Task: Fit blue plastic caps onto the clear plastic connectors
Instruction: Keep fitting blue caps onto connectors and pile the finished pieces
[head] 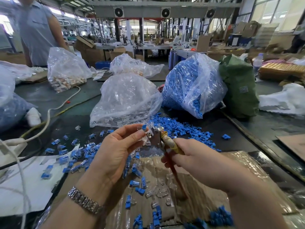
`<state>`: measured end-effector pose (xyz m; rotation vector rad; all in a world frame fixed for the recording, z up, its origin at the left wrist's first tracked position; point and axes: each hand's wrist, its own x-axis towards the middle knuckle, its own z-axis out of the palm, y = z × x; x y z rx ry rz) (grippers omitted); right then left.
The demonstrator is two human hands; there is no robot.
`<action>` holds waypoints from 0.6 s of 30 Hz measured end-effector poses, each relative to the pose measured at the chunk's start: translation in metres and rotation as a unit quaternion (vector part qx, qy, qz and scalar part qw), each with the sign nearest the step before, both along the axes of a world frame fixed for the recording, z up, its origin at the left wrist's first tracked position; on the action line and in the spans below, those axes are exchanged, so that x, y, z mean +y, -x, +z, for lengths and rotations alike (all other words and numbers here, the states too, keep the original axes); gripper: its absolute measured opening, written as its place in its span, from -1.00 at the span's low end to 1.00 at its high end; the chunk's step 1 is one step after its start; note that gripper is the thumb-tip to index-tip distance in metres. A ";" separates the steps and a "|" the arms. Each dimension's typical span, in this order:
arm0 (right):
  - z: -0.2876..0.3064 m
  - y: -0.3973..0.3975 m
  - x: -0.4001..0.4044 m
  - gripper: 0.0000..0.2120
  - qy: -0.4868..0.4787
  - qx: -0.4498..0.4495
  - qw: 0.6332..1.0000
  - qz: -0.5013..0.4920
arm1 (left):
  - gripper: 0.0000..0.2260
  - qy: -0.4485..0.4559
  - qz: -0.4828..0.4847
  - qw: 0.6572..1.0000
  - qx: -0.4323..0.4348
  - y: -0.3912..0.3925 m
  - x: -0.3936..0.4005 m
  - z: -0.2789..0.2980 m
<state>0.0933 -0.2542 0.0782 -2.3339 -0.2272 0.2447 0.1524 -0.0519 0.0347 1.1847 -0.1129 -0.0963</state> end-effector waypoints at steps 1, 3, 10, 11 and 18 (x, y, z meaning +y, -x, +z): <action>0.000 0.002 0.004 -0.86 0.005 -0.005 1.000 0.003 | -0.81 -0.006 0.004 1.000 -0.005 0.000 0.000 0.000; -0.003 0.005 0.010 -0.88 0.021 -0.015 1.000 0.003 | -0.80 -0.028 0.011 0.999 -0.018 -0.001 0.001 -0.002; -0.008 0.008 0.020 -0.92 0.025 -0.006 0.999 -0.023 | -0.76 -0.118 0.008 0.991 -0.065 -0.001 0.007 0.000; -0.009 0.009 0.021 -0.92 0.020 0.002 1.000 -0.023 | -0.76 -0.131 0.006 0.989 -0.068 -0.001 0.008 0.000; -0.014 0.016 0.015 -0.91 0.000 0.021 0.999 -0.030 | -0.82 -0.179 -0.022 0.981 -0.075 -0.001 0.007 -0.005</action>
